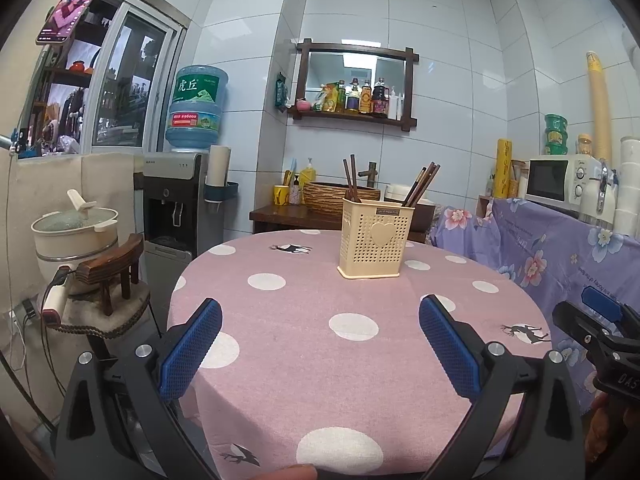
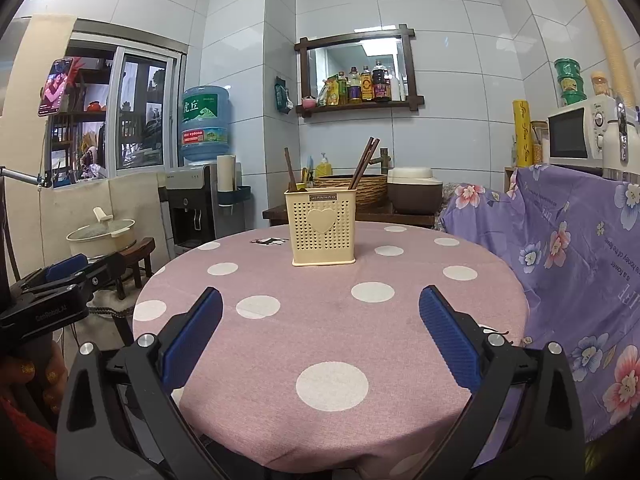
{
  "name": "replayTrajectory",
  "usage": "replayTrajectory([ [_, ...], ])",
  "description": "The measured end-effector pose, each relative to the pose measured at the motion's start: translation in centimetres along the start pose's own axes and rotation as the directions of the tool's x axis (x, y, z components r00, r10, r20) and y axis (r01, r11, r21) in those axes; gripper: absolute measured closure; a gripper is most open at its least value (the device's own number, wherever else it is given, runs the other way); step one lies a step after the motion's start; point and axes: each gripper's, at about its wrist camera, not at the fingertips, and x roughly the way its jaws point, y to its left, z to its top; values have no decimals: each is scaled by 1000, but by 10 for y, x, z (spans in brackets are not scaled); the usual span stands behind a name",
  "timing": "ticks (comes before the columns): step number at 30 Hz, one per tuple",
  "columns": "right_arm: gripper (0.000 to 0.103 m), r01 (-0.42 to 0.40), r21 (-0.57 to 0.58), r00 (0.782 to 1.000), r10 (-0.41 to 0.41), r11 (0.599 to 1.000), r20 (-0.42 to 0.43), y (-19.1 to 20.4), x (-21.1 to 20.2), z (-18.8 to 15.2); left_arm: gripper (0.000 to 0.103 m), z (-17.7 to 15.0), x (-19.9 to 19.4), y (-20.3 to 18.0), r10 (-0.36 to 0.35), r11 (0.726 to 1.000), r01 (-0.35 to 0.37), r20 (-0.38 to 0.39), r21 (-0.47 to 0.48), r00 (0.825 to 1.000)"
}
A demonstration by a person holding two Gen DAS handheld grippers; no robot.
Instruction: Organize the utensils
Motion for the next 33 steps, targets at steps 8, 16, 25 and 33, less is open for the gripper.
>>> replayTrajectory([
  [8,6,0,0,1000,0,1000,-8,-1,2,-1,5,-1,0,0,3,1000,-3,-4,2,1000],
  [16,6,1,1,1000,-1,1000,-10,-2,3,0,5,-1,0,0,-1,1000,1,-9,5,1000],
  [25,6,2,1,1000,-1,1000,-10,-2,3,-1,5,-1,0,0,-2,1000,2,-10,4,1000],
  [33,6,3,2,1000,-3,1000,-17,-3,6,-1,5,-1,0,0,0,1000,0,-10,5,1000],
])
